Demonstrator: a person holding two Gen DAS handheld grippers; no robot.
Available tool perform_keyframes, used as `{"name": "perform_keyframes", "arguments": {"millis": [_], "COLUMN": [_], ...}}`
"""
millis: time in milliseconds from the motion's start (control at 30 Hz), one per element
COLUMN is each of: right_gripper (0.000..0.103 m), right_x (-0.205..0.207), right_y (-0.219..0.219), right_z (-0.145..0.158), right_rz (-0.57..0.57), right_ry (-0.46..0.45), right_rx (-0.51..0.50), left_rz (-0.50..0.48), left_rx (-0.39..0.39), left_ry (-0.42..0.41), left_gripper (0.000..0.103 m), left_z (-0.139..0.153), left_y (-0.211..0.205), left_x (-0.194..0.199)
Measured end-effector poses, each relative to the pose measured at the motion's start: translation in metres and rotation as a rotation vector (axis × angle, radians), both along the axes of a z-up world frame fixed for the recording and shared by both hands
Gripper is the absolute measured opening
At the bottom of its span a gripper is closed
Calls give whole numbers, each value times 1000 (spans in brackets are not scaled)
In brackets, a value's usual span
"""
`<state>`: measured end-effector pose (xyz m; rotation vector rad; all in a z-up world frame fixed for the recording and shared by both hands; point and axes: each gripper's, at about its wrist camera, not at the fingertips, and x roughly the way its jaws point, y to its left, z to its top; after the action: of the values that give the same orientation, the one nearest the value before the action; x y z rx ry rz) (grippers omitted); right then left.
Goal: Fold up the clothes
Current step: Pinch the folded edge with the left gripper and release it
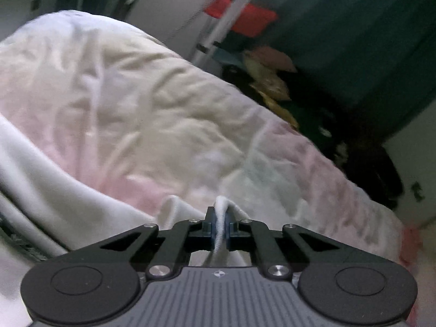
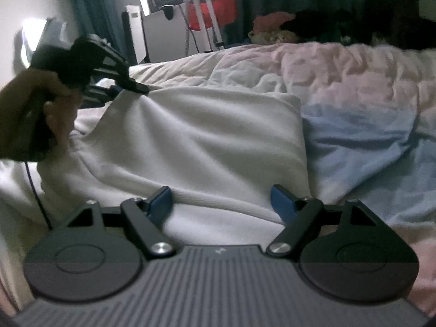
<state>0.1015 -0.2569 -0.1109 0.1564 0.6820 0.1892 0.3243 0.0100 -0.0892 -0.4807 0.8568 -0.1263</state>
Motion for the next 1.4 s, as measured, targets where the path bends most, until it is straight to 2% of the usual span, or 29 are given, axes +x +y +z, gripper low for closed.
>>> {"name": "perform_keyframes", "arguments": {"millis": [67, 133, 167, 200, 233, 300, 400, 600, 767, 900, 1000, 1100, 1267, 1333, 1400], "right_gripper": [81, 81, 81, 81, 81, 81, 81, 81, 81, 81, 81, 81, 81, 81, 81], "right_x": [-2, -1, -1, 0, 0, 1, 0, -16, -36, -58, -73, -79, -69, -66, -65], "right_y": [5, 1, -1, -2, -4, -5, -7, -19, -20, -12, -5, -2, 3, 5, 6], "right_z": [-1, -2, -3, -3, -3, -1, 4, 22, 40, 54, 64, 69, 61, 58, 57], "right_rz": [8, 0, -4, -7, -11, -19, -32, -90, -146, -123, -112, -109, -113, -112, -110], "right_ry": [-10, -4, -2, -1, 1, 4, 12, -38, -89, -133, -187, -221, -193, -176, -168], "right_rx": [-33, -12, 3, 14, 24, 39, 58, 138, 90, 68, 45, 45, 25, 21, 19], "left_rz": [-31, -53, -57, -61, -69, -87, -126, -192, -193, -182, -174, -200, -194, -177, -155], "left_rx": [39, 65, 70, 76, 88, 127, 200, 252, 332, 362, 381, 382, 350, 383, 435], "left_ry": [13, 11, 0, -11, -19, -35, -58, -148, -245, -298, -333, -334, -290, -277, -252], "left_gripper": [9, 24, 24, 31, 45, 53, 58, 64, 71, 74, 82, 85, 94, 99, 99], "left_z": [-9, -13, -12, -10, -7, 3, 21, 56, 75, 80, 77, 72, 64, 61, 57], "left_y": [-3, -4, -3, -2, -2, -4, -11, -9, -6, -6, -6, -3, 8, 10, 12], "left_x": [-1, -5, -9, -12, -19, -37, -71, -164, -230, -265, -284, -290, -289, -287, -286]}}
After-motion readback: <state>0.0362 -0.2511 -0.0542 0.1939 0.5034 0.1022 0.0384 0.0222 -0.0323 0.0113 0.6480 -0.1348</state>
